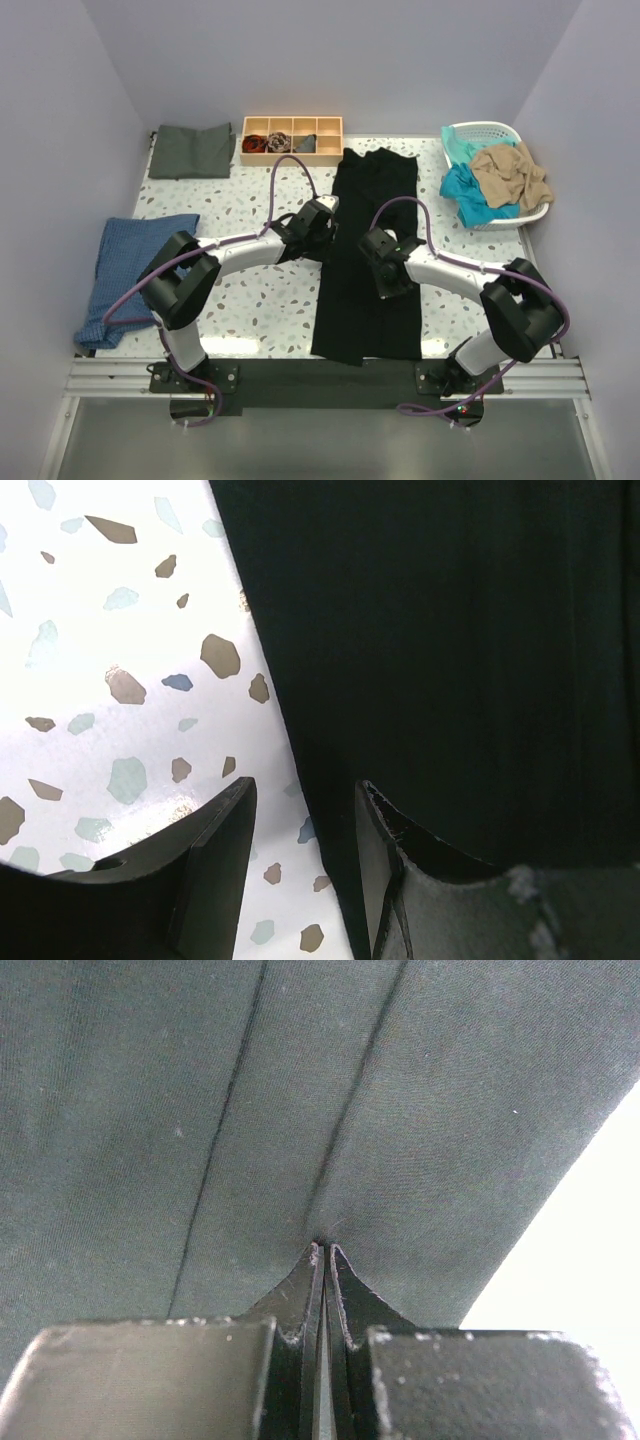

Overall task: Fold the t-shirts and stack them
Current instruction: Fold the tshirt

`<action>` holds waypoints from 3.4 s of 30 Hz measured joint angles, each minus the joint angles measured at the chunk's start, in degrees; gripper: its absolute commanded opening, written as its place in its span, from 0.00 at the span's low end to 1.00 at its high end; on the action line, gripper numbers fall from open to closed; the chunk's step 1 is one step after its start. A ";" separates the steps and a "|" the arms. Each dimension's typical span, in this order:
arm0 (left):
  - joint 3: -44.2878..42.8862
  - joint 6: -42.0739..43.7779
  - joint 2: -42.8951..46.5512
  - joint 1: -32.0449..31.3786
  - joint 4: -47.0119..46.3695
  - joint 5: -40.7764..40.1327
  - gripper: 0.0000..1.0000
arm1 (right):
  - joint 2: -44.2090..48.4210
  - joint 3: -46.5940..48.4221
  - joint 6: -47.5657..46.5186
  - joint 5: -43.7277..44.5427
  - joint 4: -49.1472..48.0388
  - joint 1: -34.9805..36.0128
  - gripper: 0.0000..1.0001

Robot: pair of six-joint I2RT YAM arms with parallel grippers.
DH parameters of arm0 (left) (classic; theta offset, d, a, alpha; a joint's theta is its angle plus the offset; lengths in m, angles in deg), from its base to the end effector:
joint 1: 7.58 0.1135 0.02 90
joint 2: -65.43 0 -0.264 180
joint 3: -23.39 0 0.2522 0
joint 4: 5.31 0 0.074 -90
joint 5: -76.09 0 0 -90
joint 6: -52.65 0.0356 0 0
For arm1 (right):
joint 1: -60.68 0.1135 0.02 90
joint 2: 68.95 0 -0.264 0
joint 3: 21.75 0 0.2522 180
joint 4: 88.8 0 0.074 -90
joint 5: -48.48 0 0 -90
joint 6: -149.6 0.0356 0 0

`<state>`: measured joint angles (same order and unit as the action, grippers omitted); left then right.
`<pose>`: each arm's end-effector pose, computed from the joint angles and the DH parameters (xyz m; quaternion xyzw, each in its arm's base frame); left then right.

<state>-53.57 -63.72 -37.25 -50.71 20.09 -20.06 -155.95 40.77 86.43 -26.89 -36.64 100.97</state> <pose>0.2754 -0.2528 0.1765 0.1196 0.9342 -0.1479 0.3019 0.2047 0.1618 0.1671 -0.1007 0.9801 -0.0416 0.1661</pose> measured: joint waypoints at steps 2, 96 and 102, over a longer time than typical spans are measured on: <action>0.00 0.00 0.00 0.00 -0.02 0.00 0.49 | 0.00 0.00 0.00 -0.04 0.09 0.22 0.00; -21.97 1.62 -3.17 14.99 -22.93 27.02 0.61 | -0.44 32.74 -12.70 -5.09 -10.58 -29.81 0.87; 8.37 -0.94 8.52 12.90 -24.87 24.98 0.62 | 17.16 5.73 -7.19 -7.39 -5.11 -29.81 0.85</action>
<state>-45.20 -64.66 -28.72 -37.81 -4.78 4.92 -138.79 46.49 79.24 -34.28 -41.76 71.16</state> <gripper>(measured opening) 0.617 0.861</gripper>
